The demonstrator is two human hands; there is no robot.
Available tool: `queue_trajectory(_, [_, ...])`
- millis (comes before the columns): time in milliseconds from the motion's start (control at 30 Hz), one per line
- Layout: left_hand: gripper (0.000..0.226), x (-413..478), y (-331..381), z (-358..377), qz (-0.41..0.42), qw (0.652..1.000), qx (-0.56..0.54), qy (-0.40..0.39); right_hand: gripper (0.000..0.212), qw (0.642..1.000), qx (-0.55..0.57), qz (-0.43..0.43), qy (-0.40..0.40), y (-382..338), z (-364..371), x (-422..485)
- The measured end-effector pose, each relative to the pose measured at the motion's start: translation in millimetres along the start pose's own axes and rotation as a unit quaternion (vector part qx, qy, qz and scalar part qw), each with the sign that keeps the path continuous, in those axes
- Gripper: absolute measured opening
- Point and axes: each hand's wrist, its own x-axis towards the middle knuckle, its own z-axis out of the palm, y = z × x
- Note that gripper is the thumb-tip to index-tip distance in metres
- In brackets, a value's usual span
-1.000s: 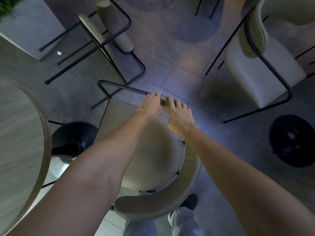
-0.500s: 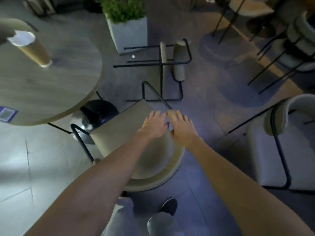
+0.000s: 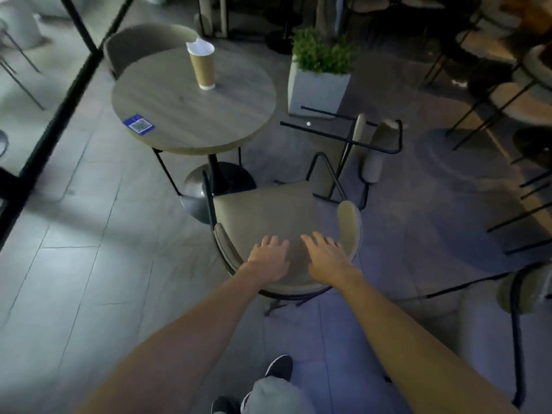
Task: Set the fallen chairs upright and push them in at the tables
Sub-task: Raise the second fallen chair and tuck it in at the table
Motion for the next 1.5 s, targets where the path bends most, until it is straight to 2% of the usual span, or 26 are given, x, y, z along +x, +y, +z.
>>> queue_trajectory(300, [0.047,-52,4,66,-0.033,0.999,0.041,-0.012,0.073,0.993,-0.021,-0.045,-0.104,12,67,-14])
queue_trajectory(467, [0.053,-40,22,85,-0.070,0.995,0.064,-0.022,0.047,0.987,-0.129,-0.082,-0.059,30,81,-2])
queue_trajectory(600, [0.056,-23,40,94,-0.086,0.992,0.085,-0.037,0.056,0.981,-0.169,-0.083,-0.046,48,93,9])
queue_trajectory(800, [0.053,-21,48,113,-0.107,0.985,0.132,0.030,0.051,0.980,-0.162,-0.112,-0.007,61,106,29])
queue_trajectory(1033, [0.050,-24,53,114,-0.127,0.979,0.153,0.036,0.046,0.974,-0.171,-0.147,0.009,60,111,30])
queue_trajectory(1233, [0.047,-47,51,121,-0.150,0.979,0.132,0.035,0.046,0.968,-0.184,-0.168,-0.010,44,111,20])
queue_trajectory(1367, [0.045,-66,39,124,-0.161,0.978,0.131,0.040,0.035,0.966,-0.181,-0.185,-0.025,21,108,11])
queue_trajectory(1500, [0.045,-84,14,125,-0.164,0.976,0.137,0.038,0.034,0.965,-0.175,-0.193,-0.027,-9,107,7])
